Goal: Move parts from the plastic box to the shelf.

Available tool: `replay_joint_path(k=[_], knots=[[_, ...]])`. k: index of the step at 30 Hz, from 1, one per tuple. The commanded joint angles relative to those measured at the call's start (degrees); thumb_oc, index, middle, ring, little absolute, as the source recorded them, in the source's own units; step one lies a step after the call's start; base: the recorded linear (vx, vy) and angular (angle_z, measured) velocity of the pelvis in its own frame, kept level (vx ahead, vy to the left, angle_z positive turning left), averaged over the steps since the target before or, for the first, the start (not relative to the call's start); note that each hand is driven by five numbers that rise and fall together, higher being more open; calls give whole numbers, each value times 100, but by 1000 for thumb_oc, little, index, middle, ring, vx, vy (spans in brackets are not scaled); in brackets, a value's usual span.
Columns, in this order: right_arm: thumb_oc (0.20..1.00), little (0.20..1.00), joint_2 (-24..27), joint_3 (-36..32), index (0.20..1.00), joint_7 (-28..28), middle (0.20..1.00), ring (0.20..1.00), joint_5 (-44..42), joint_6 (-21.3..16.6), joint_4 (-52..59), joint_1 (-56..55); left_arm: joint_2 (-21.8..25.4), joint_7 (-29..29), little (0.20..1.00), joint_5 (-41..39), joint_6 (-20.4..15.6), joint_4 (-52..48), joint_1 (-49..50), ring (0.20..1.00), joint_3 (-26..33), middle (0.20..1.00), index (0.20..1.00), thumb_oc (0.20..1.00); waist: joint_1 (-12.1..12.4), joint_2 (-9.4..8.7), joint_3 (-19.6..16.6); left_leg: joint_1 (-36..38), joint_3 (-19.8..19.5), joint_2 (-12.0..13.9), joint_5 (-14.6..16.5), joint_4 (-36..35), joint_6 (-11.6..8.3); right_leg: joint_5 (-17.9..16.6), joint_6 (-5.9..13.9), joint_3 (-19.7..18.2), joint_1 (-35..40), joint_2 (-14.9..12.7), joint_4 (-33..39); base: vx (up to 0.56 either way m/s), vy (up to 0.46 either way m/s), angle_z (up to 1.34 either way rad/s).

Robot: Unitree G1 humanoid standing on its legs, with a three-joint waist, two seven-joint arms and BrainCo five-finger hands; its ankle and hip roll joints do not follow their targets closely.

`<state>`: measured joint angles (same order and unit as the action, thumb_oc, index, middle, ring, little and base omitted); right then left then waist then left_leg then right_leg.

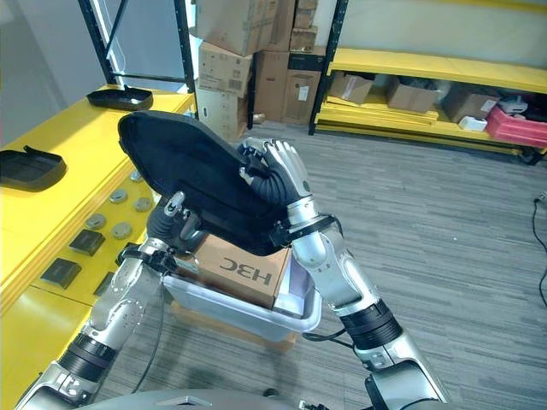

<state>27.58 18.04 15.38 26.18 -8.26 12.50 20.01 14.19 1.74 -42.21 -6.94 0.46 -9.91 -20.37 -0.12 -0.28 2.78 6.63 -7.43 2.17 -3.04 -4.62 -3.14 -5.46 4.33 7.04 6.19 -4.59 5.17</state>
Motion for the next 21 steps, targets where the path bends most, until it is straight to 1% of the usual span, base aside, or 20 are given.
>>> replay_joint_path(k=[1, 3, 5, 6, 7, 11, 13, 14, 15, 16, 17, 18, 21], knots=[[200, 200, -127, 44, 200, 7, 200, 200, -338, -285, 74, 610, 82, -201, 1000, 88, -394, -46, -541, 1000, -143, 1000, 1000, 1000, 56, -123, -379, 1, -78, 155, 422, 15, 20, 741, 403, 120, 373, -463, -152, 0, 0, 0], [200, 200, -145, 78, 200, -33, 200, 200, -377, -309, 89, 622, 94, -188, 1000, 142, -408, -29, -531, 1000, -131, 1000, 1000, 1000, 61, -126, -381, -1, -76, 151, 423, 17, 23, 738, 403, 121, 372, -467, -156, 0, 0, 0], [200, 200, -243, 207, 200, -223, 200, 200, -717, -393, 162, 614, 193, -87, 1000, 524, -415, -3, -554, 1000, -131, 1000, 1000, 1000, 70, -126, -371, -6, -60, 143, 419, 25, 26, 725, 403, 117, 362, -471, -164, 0, 0, 0], [200, 200, -243, 205, 200, -226, 200, 200, -719, -392, 164, 613, 194, -86, 1000, 526, -415, -5, -553, 1000, -132, 1000, 1000, 1000, 69, -127, -371, -5, -60, 142, 419, 25, 26, 726, 403, 118, 363, -471, -164, 0, 0, 0], [200, 200, -268, 265, 200, -322, 200, 200, -856, -450, 204, 625, 289, -72, 1000, 788, -440, -55, -563, 1000, -137, 1000, 1000, 1000, 74, -127, -374, -14, -58, 136, 419, 32, 29, 724, 403, 114, 352, -473, -166, 0, 0, 0], [200, 200, -329, 431, 200, -573, 200, 200, -1160, -519, 309, 620, 394, 8, 1000, 1263, -491, -17, -562, 1000, -96, 1000, 1000, 1000, 73, -129, -362, -11, -32, 132, 421, 33, 31, 704, 408, 105, 341, -487, -161, 0, 0, 0], [200, 200, -342, 528, 200, -650, 200, 200, -1247, -532, 339, 623, 356, 93, 1000, 1303, -532, 70, -557, 1000, -54, 1000, 1000, 1000, 75, -136, -359, -12, -30, 129, 419, 30, 31, 697, 407, 100, 337, -484, -158, 0, 0, 0], [200, 200, -354, 582, 200, -691, 200, 200, -1290, -537, 345, 609, 380, 194, 956, 1552, -552, 135, -572, 956, -35, 956, 956, 956, 77, -138, -355, -14, -23, 128, 418, 31, 31, 694, 407, 102, 332, -485, -158, 0, 0, 0], [200, 200, -356, 609, 200, -741, 200, 200, -1318, -561, 371, 600, 418, 216, 887, 1766, -572, 136, -589, 887, -27, 887, 887, 887, 75, -143, -351, -18, -22, 127, 419, 33, 34, 691, 408, 94, 325, -487, -157, 0, 0, 0], [200, 200, -351, 659, 200, -799, 200, 200, -1341, -580, 390, 593, 461, 306, 420, 2013, -596, 141, -609, 420, -22, 420, 420, 420, 79, -143, -348, -25, -22, 126, 418, 35, 36, 687, 409, 93, 320, -488, -158, 0, 0, 0], [200, 200, -351, 659, 200, -799, 200, 200, -1342, -580, 389, 594, 459, 309, 247, 2017, -596, 140, -608, 247, -23, 247, 247, 247, 79, -143, -348, -25, -22, 125, 418, 35, 37, 687, 409, 93, 319, -488, -158, 0, 0, 0], [200, 200, -375, 767, 200, -880, 200, 200, -1421, -591, 417, 575, 470, 343, 200, 2098, -616, 179, -646, 200, -31, 200, 200, 200, 79, -142, -332, -35, -15, 122, 411, 42, 36, 682, 415, 101, 309, -492, -166, 0, 0, 0], [200, 200, -403, 861, 200, -935, 200, 200, -1513, -602, 409, 540, 509, 412, 200, 2315, -632, 142, -662, 200, -28, 200, 200, 200, 81, -141, -315, -38, -6, 114, 413, 45, 38, 677, 418, 94, 301, -500, -170, 0, 0, 0]])
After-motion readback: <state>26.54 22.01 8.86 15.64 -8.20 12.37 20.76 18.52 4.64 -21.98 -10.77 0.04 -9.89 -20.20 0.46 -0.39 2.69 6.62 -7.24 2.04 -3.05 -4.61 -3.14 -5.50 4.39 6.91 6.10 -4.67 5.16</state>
